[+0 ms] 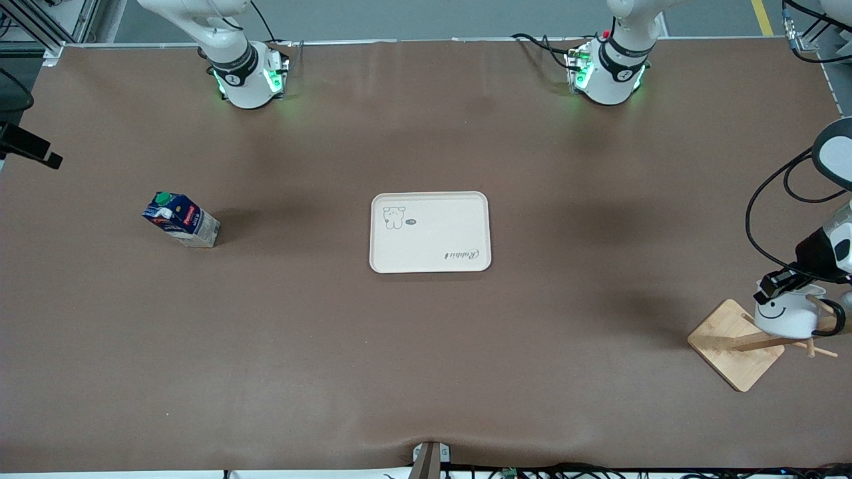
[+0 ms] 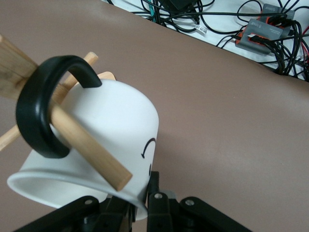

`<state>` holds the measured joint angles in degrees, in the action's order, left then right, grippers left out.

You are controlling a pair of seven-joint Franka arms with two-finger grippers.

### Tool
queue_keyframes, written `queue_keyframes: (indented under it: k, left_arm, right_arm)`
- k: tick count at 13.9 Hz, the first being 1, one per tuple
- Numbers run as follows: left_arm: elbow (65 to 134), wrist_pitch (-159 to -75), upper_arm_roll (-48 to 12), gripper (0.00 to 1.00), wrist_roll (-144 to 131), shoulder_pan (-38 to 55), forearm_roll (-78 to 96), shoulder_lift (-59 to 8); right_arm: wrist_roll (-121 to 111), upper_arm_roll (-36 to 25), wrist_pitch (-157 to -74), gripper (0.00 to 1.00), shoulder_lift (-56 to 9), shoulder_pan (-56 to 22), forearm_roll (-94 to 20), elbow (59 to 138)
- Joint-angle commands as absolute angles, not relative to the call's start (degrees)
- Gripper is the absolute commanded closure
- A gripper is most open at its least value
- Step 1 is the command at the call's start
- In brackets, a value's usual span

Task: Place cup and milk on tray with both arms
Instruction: 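Lift the white mug off the wooden stand peg with the left gripper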

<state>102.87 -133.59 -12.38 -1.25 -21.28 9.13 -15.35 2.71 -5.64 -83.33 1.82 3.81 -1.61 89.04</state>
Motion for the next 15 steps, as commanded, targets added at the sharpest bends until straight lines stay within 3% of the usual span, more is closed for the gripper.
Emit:
queue_keyframes:
  k: [1, 15]
  left_arm:
    - [101.3, -129.2, -13.2, 1.0, -1.1, -21.8, 9.5, -14.8]
    - [92.7, -114.8, -15.4, 1.0, -1.8, -20.0, 6.8, -14.4]
  right_arm:
    - [2.6, -5.1, -83.1, 0.0, 1.2, 4.3, -2.4, 87.9]
    - [2.6, -5.1, -83.1, 0.0, 1.1, 4.6, -2.5, 87.9]
